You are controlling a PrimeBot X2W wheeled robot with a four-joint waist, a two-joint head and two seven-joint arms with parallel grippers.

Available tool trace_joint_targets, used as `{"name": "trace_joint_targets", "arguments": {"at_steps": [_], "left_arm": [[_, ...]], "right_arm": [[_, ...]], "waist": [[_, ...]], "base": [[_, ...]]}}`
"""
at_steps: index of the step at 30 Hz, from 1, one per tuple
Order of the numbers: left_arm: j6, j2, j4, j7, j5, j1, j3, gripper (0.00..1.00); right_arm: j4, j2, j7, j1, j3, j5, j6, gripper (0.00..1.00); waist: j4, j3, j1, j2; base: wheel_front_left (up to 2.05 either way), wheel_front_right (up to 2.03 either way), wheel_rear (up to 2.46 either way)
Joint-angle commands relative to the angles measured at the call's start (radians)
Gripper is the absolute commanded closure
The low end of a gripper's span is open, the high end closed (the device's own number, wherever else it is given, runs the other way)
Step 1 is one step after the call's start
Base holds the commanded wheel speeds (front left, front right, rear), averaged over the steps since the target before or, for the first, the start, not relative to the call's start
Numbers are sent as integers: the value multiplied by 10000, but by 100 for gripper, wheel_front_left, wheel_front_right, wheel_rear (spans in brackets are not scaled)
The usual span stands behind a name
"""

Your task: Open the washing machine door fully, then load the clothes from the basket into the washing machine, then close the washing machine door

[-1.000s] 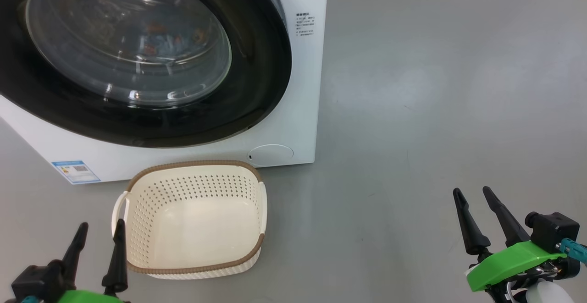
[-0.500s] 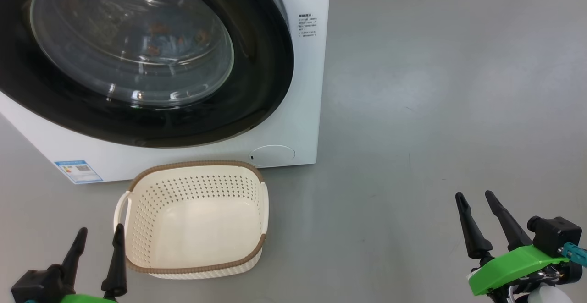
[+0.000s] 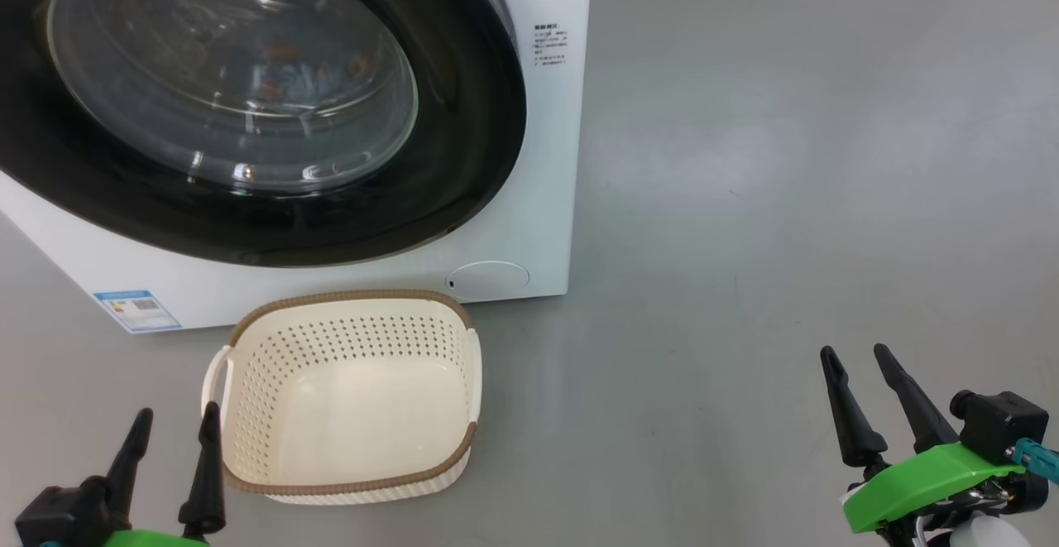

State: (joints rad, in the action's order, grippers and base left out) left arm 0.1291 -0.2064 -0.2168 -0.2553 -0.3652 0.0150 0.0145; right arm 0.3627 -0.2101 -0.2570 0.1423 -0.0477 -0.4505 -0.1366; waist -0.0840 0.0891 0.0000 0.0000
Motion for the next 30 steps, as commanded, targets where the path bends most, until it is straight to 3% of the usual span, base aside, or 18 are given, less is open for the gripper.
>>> {"name": "trace_joint_targets", "arguments": {"at_steps": [1, 11, 12, 21, 30], "left_arm": [[16, -248, 260, -65, 120, 121, -419, 0], [16, -211, 293, -65, 159, 95, -516, 0], [0, 11, 22, 2, 5, 1, -130, 100], [-2, 871, -983, 17, -18, -219, 199, 100], [-1, 938, -938, 240, -784, -194, 117, 100]], "right_arm": [[-257, -88, -48, -7, -141, 43, 59, 0], [-308, -67, -48, -34, -35, 64, 59, 0], [-38, 26, 2, -2, 135, -2, 0, 100], [1036, 608, 15, -456, -42, -4, -2, 100], [913, 679, 234, -490, 46, -722, 2, 100]], "waist": [[-6, -5, 0, 0], [-18, 4, 0, 0], [-17, 1, 0, 0], [-18, 1, 0, 0], [34, -78, 22, 0]], "base": [[0, 0, 0], [0, 0, 0], [0, 0, 0], [0, 0, 0], [0, 0, 0]]}}
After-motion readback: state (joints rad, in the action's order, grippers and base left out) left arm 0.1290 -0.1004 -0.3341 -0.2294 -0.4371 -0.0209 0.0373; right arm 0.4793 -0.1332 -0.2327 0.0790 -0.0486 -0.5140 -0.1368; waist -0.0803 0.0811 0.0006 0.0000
